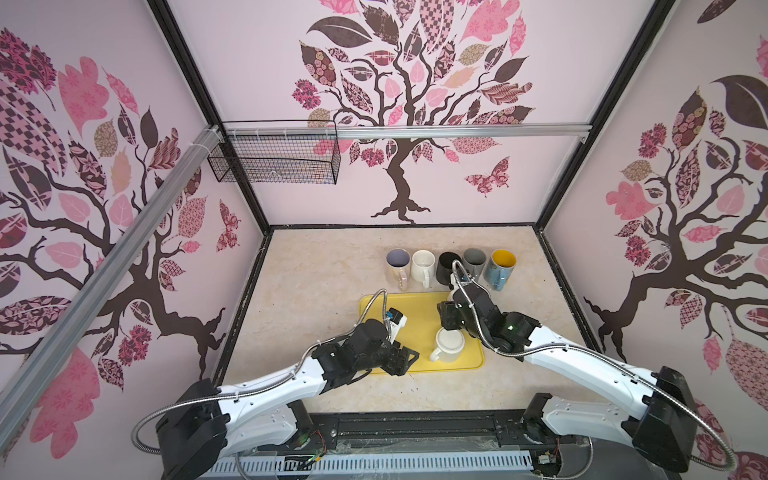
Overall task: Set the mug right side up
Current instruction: 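Open the right gripper and raise it off the pink mug, then lower the left gripper onto the upside-down white mug while the right gripper hovers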
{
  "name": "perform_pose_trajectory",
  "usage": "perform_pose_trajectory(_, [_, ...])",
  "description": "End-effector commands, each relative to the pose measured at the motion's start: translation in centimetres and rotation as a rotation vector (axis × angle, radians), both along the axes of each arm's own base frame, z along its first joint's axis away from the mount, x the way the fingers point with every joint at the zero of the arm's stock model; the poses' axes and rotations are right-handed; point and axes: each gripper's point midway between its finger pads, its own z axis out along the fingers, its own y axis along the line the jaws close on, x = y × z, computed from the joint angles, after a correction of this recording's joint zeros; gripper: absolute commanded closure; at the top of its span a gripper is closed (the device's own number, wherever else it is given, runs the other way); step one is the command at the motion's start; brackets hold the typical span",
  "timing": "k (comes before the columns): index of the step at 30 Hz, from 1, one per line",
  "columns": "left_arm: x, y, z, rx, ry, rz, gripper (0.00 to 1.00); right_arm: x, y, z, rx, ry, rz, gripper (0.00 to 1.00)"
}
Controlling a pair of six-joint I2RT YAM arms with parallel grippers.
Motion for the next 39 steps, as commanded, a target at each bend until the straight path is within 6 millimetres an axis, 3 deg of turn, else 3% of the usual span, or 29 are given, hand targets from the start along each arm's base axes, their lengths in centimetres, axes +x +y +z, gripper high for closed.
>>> perform_pose_trajectory(1, [0.7, -2.8, 3.3, -0.050, -0.116, -0.054, 0.32, 0.5, -1.1, 1.6, 0.020, -0.064, -0.061, 0.45])
perform_pose_trajectory(9, [0.8, -5.3, 2.2, -0.009, -0.132, -0.092, 0.32, -0.1, -4.0, 2.5, 0.062, -0.135, -0.149, 0.43])
perform_pose_trajectory(15, [1.0, -6.5, 1.7, 0.018, -0.128, -0.112, 0.33, -0.6, -4.9, 1.3, 0.097, -0.086, -0.138, 0.43])
perform_pose_trajectory(28, [2.1, -7.3, -1.6, 0.171, -0.151, -0.108, 0.43, -1.3, -4.8, -0.3, 0.101, -0.064, -0.112, 0.43])
perform_pose_trajectory(39, [1.3, -9.0, -2.2, 0.165, -0.141, -0.163, 0.57, -1.2, -4.8, -0.5, 0.099, -0.069, -0.105, 0.44])
